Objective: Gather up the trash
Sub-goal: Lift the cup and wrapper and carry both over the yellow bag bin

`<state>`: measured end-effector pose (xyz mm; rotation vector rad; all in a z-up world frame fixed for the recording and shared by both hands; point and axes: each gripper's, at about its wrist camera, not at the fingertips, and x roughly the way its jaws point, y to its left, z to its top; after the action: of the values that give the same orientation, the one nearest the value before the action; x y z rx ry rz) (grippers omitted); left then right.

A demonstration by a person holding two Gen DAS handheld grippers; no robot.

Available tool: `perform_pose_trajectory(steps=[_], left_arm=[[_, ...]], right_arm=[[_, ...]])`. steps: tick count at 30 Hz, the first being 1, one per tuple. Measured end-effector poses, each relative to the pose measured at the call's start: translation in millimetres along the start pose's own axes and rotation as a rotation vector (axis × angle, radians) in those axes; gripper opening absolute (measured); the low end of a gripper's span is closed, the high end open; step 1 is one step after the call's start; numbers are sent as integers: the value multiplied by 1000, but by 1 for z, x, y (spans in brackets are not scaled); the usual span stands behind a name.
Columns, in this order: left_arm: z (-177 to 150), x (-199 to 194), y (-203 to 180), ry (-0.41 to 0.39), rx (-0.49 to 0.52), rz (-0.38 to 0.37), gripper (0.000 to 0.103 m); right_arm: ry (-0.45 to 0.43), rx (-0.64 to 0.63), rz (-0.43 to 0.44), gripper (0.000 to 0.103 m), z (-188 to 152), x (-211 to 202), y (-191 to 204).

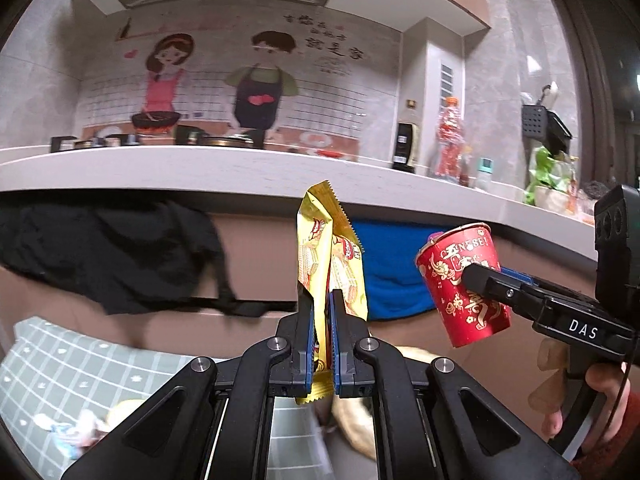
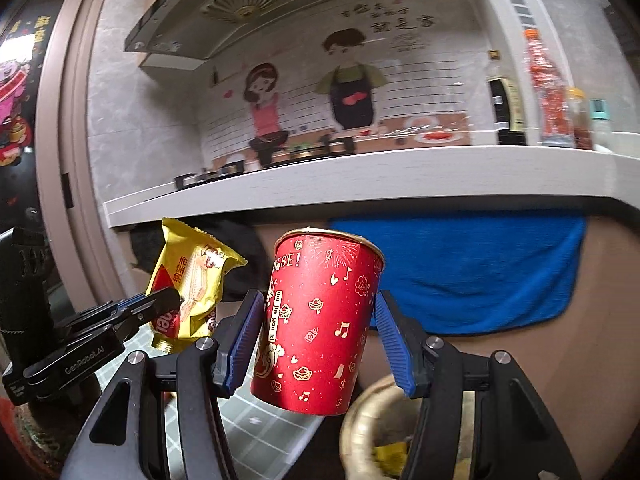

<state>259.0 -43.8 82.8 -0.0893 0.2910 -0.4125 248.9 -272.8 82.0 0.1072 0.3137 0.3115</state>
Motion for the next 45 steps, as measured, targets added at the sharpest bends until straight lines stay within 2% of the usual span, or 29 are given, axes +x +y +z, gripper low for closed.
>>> perform_pose_trajectory(steps=[8, 17, 24, 29, 33, 37, 39, 42, 45], left_arm=[[-17, 36, -32, 52, -8, -69, 7], [-33, 64, -48, 99, -3, -97, 7], [-46, 76, -45, 141, -10, -101, 7], [-43, 67, -23, 130, -22, -69, 7], [-36, 45, 17, 104, -28, 9, 7], [-37, 14, 71, 83, -60, 111, 7], [-39, 1, 95, 79, -85, 150, 7], [-46, -25, 139, 74, -131, 211, 7], [-52, -44, 169, 68, -169, 250, 7]], right_arm=[[6, 2, -105, 54, -8, -16, -37], [-7, -25, -143, 54, -26, -28, -60], [46, 50, -138, 54, -41, -17, -80], [63, 85, -102, 54, -43, -9, -78], [102, 91, -33, 54, -43, 10, -57], [193, 91, 83, 54, -47, 45, -19], [271, 127, 179, 54, -51, 71, 5], [415, 249, 342, 54, -61, 112, 35], [635, 450, 531, 54, -87, 163, 69]])
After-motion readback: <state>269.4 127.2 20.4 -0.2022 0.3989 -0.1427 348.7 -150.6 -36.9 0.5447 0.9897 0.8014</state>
